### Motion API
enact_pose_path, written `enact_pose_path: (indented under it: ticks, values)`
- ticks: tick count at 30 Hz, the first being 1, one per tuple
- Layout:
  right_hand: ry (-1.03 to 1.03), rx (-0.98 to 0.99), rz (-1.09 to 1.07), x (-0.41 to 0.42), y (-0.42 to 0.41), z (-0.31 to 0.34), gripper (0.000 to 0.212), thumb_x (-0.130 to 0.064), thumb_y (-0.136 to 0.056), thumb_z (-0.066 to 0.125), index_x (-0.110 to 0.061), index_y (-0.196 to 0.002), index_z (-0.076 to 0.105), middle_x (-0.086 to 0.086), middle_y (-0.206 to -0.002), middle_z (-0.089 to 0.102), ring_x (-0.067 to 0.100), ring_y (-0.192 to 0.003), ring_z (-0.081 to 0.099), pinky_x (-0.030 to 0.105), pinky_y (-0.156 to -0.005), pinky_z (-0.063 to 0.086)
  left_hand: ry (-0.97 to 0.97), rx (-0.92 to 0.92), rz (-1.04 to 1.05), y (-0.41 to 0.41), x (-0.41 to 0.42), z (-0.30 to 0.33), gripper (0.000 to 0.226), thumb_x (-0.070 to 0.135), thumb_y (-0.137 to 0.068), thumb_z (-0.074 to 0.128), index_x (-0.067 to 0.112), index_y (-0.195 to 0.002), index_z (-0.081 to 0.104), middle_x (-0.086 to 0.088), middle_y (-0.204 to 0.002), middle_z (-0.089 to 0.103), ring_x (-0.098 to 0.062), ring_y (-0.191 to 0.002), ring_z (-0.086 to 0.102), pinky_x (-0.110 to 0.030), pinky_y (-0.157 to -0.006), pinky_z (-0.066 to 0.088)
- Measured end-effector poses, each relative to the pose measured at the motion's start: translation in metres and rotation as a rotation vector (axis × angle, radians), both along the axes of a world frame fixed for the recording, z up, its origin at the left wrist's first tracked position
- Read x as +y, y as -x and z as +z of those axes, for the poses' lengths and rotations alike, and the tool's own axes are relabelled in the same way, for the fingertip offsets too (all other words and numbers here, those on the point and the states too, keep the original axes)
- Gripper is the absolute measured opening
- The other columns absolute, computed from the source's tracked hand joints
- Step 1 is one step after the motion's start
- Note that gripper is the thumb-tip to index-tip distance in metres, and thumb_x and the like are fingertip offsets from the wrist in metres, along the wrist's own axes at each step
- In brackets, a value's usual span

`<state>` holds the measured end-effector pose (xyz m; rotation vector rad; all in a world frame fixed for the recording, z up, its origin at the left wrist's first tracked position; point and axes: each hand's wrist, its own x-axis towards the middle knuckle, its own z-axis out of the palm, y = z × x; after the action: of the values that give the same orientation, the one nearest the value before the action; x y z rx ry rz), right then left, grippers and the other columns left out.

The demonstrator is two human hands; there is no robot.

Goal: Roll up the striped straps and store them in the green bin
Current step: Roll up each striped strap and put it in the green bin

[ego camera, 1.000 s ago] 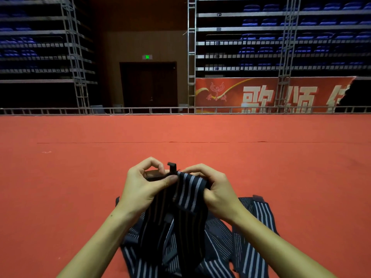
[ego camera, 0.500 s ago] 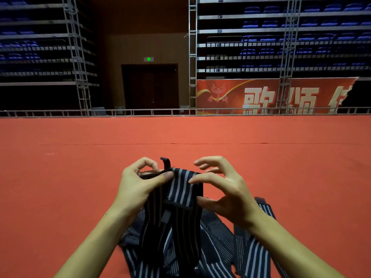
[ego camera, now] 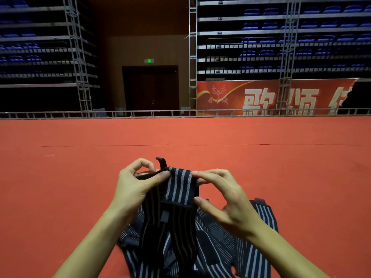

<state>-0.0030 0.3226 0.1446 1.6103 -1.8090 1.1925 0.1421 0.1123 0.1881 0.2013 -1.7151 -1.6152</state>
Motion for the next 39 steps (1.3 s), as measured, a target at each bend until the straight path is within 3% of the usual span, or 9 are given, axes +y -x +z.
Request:
enact_pose_path:
  ticks: [3,6,13,17,21,23,27,32,39]
  values:
    - [-0.011,-0.123,0.123,0.001,-0.003,0.004,0.061,-0.018,-0.101,0.07,-0.04,-0.155,0.051,-0.01,-0.145,0.06,0.018,-0.14,0.057,0.045,-0.115,0.049,0.01,-0.007,-0.001,0.002,0.0,-0.002,0.037,0.015,-0.075,0.092,0.009,-0.085,0.057,-0.02,-0.08,0.075,-0.031,-0.073,0.075,-0.032,-0.061,0.058]
    - [-0.023,-0.127,0.184,0.003,-0.004,0.008,0.056,-0.012,-0.101,0.065,-0.028,-0.154,0.055,-0.01,-0.148,0.062,0.019,-0.14,0.059,0.043,-0.114,0.049,0.01,-0.015,-0.014,0.002,0.001,-0.004,0.04,0.019,-0.074,0.094,0.008,-0.086,0.057,-0.032,-0.086,0.074,-0.034,-0.075,0.075,-0.039,-0.07,0.056]
    - [-0.007,-0.05,0.126,0.002,0.006,0.001,0.067,0.013,-0.085,0.064,-0.018,-0.145,0.063,-0.009,-0.139,0.069,0.011,-0.134,0.063,0.035,-0.114,0.05,0.018,-0.008,-0.034,-0.001,0.002,-0.003,0.039,0.013,-0.075,0.091,0.004,-0.087,0.055,-0.013,-0.075,0.073,-0.025,-0.067,0.073,-0.027,-0.055,0.056]
    - [0.054,-0.056,0.06,-0.001,0.01,-0.003,0.062,-0.006,-0.091,0.082,-0.025,-0.147,0.06,-0.014,-0.121,0.073,0.012,-0.121,0.069,0.04,-0.106,0.054,0.027,-0.008,-0.046,-0.002,0.004,-0.003,0.038,0.013,-0.075,0.091,0.005,-0.086,0.056,-0.015,-0.078,0.074,-0.027,-0.07,0.075,-0.029,-0.058,0.057]
    - [0.088,-0.031,-0.01,-0.004,0.008,0.0,0.043,-0.018,-0.09,0.083,-0.03,-0.13,0.07,-0.013,-0.103,0.062,0.016,-0.102,0.061,0.034,-0.088,0.051,0.034,-0.014,-0.055,0.001,0.006,-0.004,0.038,0.016,-0.074,0.092,0.009,-0.085,0.057,-0.014,-0.078,0.074,-0.025,-0.072,0.073,-0.028,-0.059,0.056]
    - [0.109,-0.069,0.001,-0.006,0.007,0.004,0.032,-0.021,-0.091,0.082,-0.03,-0.121,0.074,-0.007,-0.106,0.056,0.016,-0.102,0.059,0.028,-0.088,0.05,0.038,-0.019,-0.048,0.002,0.006,-0.005,0.038,0.016,-0.074,0.093,0.009,-0.085,0.057,-0.014,-0.079,0.074,-0.024,-0.07,0.071,-0.027,-0.058,0.054]
    - [0.171,-0.146,0.063,-0.012,0.004,0.01,0.01,-0.025,-0.098,0.074,-0.023,-0.107,0.078,-0.004,-0.111,0.059,0.021,-0.104,0.065,0.037,-0.085,0.058,0.061,-0.038,-0.05,0.002,0.007,-0.006,0.037,0.018,-0.076,0.092,0.006,-0.086,0.058,-0.012,-0.076,0.071,-0.022,-0.067,0.067,-0.024,-0.057,0.052]
    - [0.216,-0.252,0.09,-0.013,-0.003,0.017,0.008,-0.012,-0.097,0.07,-0.011,-0.099,0.078,0.0,-0.112,0.064,0.022,-0.103,0.069,0.03,-0.08,0.061,0.026,0.019,-0.012,0.003,0.005,-0.006,0.031,0.026,-0.076,0.09,0.004,-0.088,0.072,-0.01,-0.075,0.072,-0.02,-0.07,0.065,-0.03,-0.064,0.051]
    - [0.154,-0.436,0.14,-0.016,-0.016,0.015,0.004,-0.018,-0.092,0.073,-0.017,-0.09,0.077,-0.001,-0.125,0.064,0.022,-0.111,0.069,0.028,-0.084,0.06,0.005,0.124,0.064,0.004,0.009,-0.001,0.024,0.025,-0.08,0.088,0.006,-0.087,0.077,-0.008,-0.077,0.075,-0.017,-0.071,0.068,-0.024,-0.064,0.055]
